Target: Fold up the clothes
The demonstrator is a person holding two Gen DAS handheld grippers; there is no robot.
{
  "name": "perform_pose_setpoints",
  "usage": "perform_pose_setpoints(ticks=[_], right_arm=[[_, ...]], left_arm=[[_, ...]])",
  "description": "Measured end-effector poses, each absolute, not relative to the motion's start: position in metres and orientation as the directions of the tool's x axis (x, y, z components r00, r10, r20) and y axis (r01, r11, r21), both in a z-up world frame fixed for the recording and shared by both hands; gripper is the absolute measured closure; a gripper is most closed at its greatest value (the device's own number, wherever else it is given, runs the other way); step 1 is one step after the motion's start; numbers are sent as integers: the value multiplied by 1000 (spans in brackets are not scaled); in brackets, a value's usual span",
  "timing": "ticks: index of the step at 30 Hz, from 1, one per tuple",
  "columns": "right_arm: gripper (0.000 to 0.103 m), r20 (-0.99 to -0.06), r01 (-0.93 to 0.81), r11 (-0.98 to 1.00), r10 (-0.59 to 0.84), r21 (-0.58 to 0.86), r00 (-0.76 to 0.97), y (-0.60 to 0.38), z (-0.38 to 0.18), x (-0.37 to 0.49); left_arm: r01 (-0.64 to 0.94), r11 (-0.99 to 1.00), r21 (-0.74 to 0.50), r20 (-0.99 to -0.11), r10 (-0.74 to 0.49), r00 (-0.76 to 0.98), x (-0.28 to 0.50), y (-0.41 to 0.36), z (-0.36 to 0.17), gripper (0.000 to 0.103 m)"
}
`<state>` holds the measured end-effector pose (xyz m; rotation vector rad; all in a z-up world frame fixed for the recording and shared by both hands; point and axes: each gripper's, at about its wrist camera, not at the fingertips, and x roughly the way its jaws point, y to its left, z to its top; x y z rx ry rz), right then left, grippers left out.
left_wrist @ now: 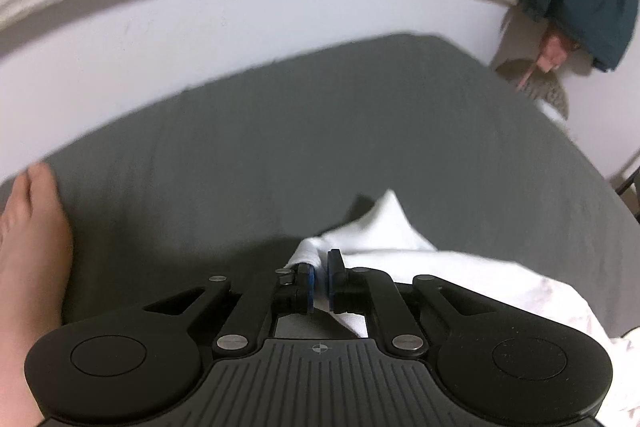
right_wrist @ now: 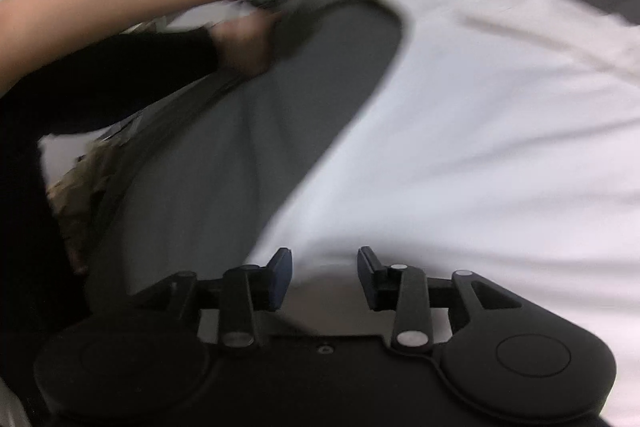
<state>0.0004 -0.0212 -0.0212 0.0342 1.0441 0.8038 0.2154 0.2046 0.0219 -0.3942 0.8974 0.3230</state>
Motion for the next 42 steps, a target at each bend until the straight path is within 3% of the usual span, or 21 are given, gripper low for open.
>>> perform_pose_setpoints(ticks=[6, 9, 10, 11, 12, 13, 18, 20, 22, 26, 30, 35, 38, 42], right_arm=[[61, -791, -299, 936, 322, 184, 521, -134, -12, 51], [61, -780, -119, 989, 146, 92, 608, -196, -16, 69], [61, -781, -78, 995, 102, 69, 616, -215, -19, 71], [61, -789, -58, 997, 77, 52, 610, -224, -24, 74], [61, -804, -51, 998, 68, 47, 590, -230, -30, 76], [61, -822, -49, 998, 68, 49, 565, -237, -37, 77], [61, -871, -130, 988, 137, 84, 472, -287, -34, 51], [61, -887, -158, 978, 195, 140, 418, -290, -29, 45], [61, -903, -199, 959, 259, 200, 342, -297, -28, 37], [71, -929, -266, 942, 272, 204, 252, -303, -30, 16], [72, -912, -222, 942, 309, 254, 270, -311, -30, 10], [74, -881, -173, 933, 356, 316, 311, -313, -37, 13], [83, -878, -152, 933, 358, 325, 319, -316, -38, 12], [85, -876, -117, 933, 360, 341, 322, -323, -41, 9]], left_arm=[[-467, 870, -157, -881, 91, 464, 222, 207, 42, 96], [-548, 809, -215, -912, 35, 409, 223, 213, 55, 95], [-565, 786, -249, -915, 0, 404, 222, 216, 56, 90], [-575, 770, -276, -916, -30, 400, 221, 218, 56, 81], [-571, 768, -290, -917, -52, 396, 221, 218, 57, 44], [-564, 772, -292, -919, -63, 390, 221, 218, 57, 0], [-508, 845, -168, -929, 37, 369, 219, 218, 53, 0], [-473, 876, -93, -914, 113, 389, 220, 215, 58, 0], [-381, 921, -76, -889, 111, 445, 222, 204, 67, 0], [-38, 989, -141, -859, -103, 501, 217, 153, 86, 0], [377, 893, -247, -848, -388, 362, 175, 79, 86, 0], [693, 661, -290, -910, -415, 16, 86, 2, 42, 0], [646, 684, -340, -934, -328, -145, 56, -10, 7, 0], [325, 859, -397, -910, -321, -262, 48, 25, -30, 0]])
